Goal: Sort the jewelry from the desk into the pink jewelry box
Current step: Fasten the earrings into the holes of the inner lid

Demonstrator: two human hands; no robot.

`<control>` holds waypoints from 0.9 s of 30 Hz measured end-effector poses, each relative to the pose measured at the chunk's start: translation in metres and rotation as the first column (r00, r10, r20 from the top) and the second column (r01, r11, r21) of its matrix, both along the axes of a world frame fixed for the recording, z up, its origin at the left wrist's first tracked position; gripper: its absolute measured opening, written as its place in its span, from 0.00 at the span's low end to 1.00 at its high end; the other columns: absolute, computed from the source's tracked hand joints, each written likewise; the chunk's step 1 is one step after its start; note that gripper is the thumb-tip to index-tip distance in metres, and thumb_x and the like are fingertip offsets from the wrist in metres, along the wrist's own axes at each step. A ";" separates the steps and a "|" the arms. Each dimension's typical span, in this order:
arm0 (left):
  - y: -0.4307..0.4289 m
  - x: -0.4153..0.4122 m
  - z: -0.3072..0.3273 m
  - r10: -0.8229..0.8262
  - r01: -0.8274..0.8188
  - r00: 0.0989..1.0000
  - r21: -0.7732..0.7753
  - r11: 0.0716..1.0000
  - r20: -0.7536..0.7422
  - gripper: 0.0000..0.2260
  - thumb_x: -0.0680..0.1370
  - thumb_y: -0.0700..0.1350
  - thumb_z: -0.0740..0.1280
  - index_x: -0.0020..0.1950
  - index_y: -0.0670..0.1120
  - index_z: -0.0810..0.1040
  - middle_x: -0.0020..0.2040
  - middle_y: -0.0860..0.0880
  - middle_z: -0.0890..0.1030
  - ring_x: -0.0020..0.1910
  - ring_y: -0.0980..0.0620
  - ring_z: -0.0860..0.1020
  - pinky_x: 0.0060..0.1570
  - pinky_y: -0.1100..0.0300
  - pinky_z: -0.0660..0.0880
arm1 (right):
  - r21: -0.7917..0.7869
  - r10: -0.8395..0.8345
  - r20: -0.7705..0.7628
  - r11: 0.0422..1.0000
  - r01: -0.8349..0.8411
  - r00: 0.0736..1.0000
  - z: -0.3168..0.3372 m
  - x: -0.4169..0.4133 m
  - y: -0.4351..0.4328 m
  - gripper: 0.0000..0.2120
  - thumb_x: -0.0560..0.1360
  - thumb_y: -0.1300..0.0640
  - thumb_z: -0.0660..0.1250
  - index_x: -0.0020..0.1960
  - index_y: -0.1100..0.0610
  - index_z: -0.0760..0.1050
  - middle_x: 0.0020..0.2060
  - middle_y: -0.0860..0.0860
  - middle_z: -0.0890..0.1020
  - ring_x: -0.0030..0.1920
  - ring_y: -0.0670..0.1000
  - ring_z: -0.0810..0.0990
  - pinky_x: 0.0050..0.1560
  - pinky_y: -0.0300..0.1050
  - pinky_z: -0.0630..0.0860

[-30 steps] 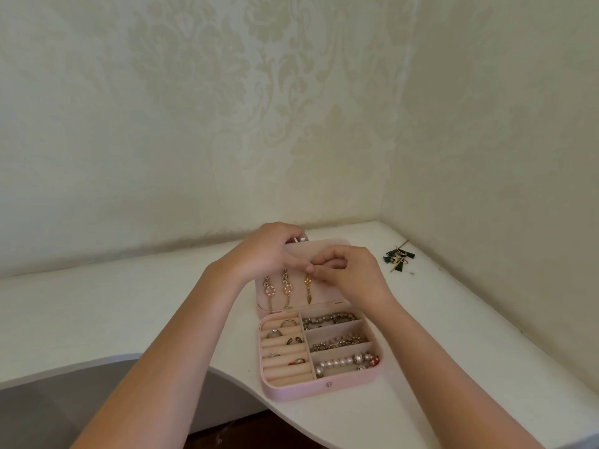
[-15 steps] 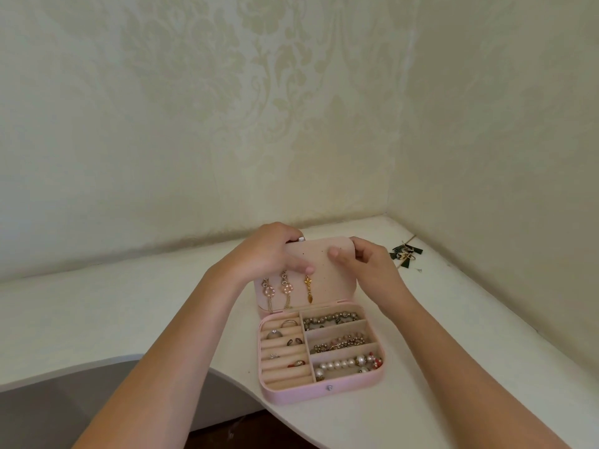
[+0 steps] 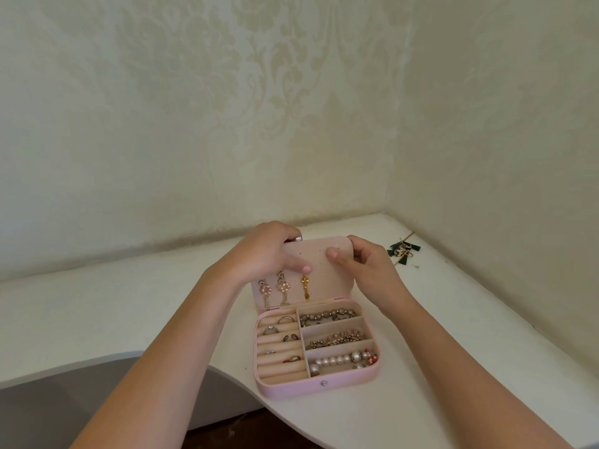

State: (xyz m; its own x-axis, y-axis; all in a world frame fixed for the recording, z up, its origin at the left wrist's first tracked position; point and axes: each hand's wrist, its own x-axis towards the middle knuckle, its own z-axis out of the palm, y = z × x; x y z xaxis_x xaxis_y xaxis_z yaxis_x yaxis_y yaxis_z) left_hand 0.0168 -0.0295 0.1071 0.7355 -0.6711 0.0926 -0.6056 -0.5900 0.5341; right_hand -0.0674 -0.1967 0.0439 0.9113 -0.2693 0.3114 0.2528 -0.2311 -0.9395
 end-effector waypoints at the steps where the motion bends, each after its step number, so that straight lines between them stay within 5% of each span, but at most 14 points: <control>1: 0.000 0.000 0.000 0.000 0.001 1.000 0.003 1.000 -0.010 0.10 0.66 0.45 0.77 0.41 0.43 0.79 0.40 0.45 0.82 0.39 0.46 0.80 0.37 0.56 0.72 | -0.005 0.001 0.002 1.000 -0.001 1.000 0.000 0.000 0.000 0.09 0.75 0.54 0.68 0.47 0.61 0.79 0.42 0.60 0.80 0.40 0.48 0.76 0.41 0.46 0.74; 4: 0.001 0.001 0.001 0.012 -0.011 0.999 0.031 0.999 -0.040 0.10 0.67 0.44 0.77 0.43 0.42 0.81 0.40 0.43 0.84 0.41 0.44 0.82 0.42 0.51 0.77 | 0.002 0.014 0.009 1.000 -0.014 1.000 0.000 -0.001 0.000 0.09 0.75 0.54 0.68 0.47 0.61 0.79 0.41 0.57 0.80 0.40 0.47 0.77 0.41 0.44 0.74; 9: 0.000 -0.002 0.003 0.024 -0.022 0.999 0.052 0.998 -0.045 0.10 0.67 0.45 0.77 0.42 0.41 0.82 0.39 0.42 0.83 0.38 0.44 0.81 0.36 0.59 0.72 | 0.001 0.026 0.015 1.000 -0.026 1.000 -0.001 -0.001 -0.001 0.09 0.75 0.55 0.68 0.46 0.61 0.78 0.39 0.54 0.79 0.40 0.48 0.75 0.41 0.45 0.72; 22: -0.004 -0.004 0.005 0.023 -0.024 1.000 0.122 0.992 0.014 0.11 0.69 0.47 0.75 0.43 0.41 0.81 0.38 0.43 0.82 0.39 0.46 0.80 0.34 0.60 0.70 | -0.062 0.020 0.021 0.998 -0.019 1.000 0.000 -0.002 -0.005 0.08 0.76 0.53 0.66 0.41 0.55 0.78 0.35 0.45 0.79 0.36 0.42 0.76 0.38 0.36 0.73; 27: -0.003 -0.004 0.004 0.031 -0.036 0.999 0.165 0.986 0.035 0.14 0.70 0.50 0.74 0.45 0.38 0.80 0.41 0.39 0.82 0.40 0.43 0.80 0.35 0.56 0.71 | -0.213 -0.246 0.025 0.946 0.245 0.969 -0.001 -0.001 -0.040 0.11 0.77 0.48 0.64 0.41 0.53 0.80 0.35 0.44 0.82 0.38 0.42 0.79 0.43 0.37 0.73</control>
